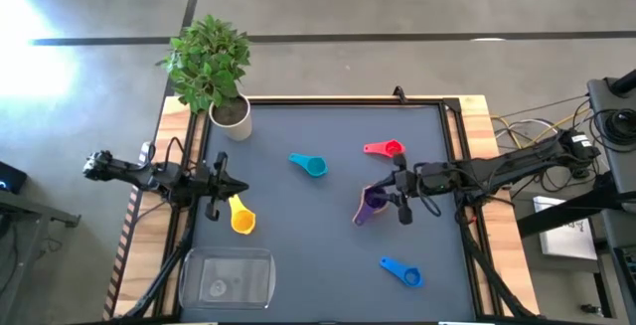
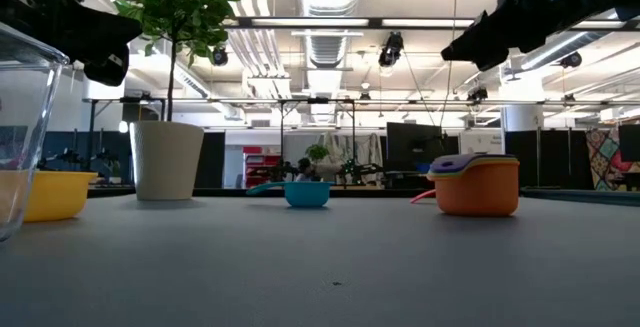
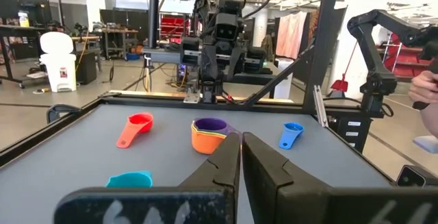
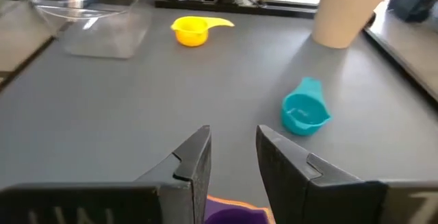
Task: Nest measuring cups in basket
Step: Stack the yellow measuring cup into the purple measuring cup
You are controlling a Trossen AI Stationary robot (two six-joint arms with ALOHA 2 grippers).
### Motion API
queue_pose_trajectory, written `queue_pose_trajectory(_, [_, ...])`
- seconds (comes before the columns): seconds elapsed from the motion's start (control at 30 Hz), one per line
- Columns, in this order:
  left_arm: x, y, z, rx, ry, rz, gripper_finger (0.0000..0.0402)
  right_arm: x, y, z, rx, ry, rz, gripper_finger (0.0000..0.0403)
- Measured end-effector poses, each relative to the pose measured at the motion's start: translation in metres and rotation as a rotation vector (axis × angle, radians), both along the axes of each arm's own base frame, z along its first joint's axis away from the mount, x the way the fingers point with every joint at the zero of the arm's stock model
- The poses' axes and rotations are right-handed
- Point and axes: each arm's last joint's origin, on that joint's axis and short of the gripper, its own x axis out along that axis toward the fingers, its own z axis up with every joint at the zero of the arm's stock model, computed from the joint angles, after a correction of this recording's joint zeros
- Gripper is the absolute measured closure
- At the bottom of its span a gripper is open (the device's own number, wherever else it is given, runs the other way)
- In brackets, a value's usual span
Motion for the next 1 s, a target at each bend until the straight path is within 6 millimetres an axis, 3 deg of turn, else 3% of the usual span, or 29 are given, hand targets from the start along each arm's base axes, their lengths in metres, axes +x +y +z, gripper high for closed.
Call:
queue_pose_trajectory(0.33, [0.000, 0.000, 0.005, -0.062, -0.052, 0.006, 0.0402, 0.001, 0.000, 0.002, -0.008, -0.021, -0.008, 0.0318])
queue_pose_trajectory(0.47, [-0.003, 0.006, 0.018, -0.161, -0.184, 0.169, 0.0402, 0.001, 0.000, 0.002, -0.004, -0.020, 0.000, 0.0324])
queue_pose_trajectory(0.57, [-0.004, 0.008, 0.028, -0.122, -0.209, 0.244, 0.0402, 0.001, 0.000, 0.002, -0.001, -0.020, 0.001, 0.0328])
queue_pose_trajectory(0.77, [0.003, 0.006, 0.061, -0.065, 0.025, 0.248, 0.0402, 0.000, 0.000, 0.001, 0.010, -0.012, -0.003, 0.0330])
queue_pose_trajectory(1.0, [0.034, -0.002, 0.099, -0.050, 0.391, 0.278, 0.0402, 0.000, 0.000, 0.001, 0.012, -0.012, -0.003, 0.0331])
